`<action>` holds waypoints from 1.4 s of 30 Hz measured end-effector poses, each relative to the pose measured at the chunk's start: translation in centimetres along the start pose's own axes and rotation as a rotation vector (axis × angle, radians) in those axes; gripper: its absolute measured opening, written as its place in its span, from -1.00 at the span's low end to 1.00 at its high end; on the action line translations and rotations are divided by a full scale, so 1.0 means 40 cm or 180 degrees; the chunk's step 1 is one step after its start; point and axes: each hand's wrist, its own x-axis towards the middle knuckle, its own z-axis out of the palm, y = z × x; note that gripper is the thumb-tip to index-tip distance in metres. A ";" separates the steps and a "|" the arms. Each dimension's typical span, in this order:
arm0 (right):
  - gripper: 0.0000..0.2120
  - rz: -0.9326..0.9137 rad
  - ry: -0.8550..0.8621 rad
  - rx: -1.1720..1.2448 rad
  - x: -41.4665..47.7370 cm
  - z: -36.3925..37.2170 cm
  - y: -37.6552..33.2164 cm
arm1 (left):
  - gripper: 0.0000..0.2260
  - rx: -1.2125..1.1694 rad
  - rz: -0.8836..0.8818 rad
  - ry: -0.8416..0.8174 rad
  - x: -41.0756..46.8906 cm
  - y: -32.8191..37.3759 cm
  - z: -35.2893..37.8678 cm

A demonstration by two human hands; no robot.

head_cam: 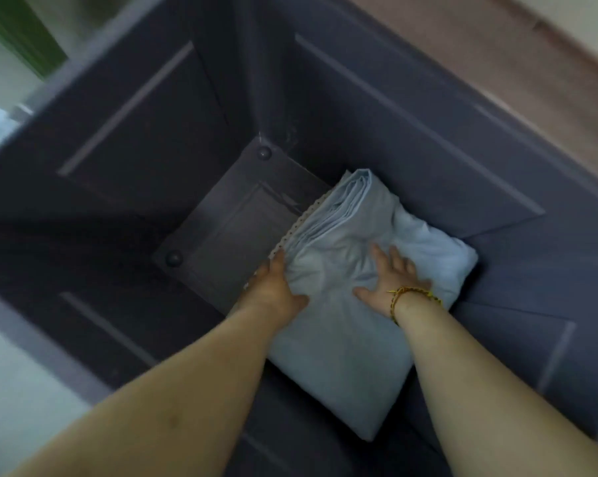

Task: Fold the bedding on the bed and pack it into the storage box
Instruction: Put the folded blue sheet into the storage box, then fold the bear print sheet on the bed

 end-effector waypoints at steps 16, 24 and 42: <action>-0.69 -0.1380 0.0635 0.0305 -0.791 -0.417 -0.373 | -0.84 -0.1603 -0.0527 0.1808 -0.729 -0.054 -0.634; -0.85 -0.2575 0.0898 -0.0524 -1.147 -0.517 -0.603 | -0.84 -0.2287 -0.1275 0.3257 -1.263 -0.271 -0.793; -0.87 -0.5475 -0.0409 -0.3015 -2.123 0.269 -0.545 | -0.82 -0.4349 -0.4432 0.5990 -2.393 -0.206 0.420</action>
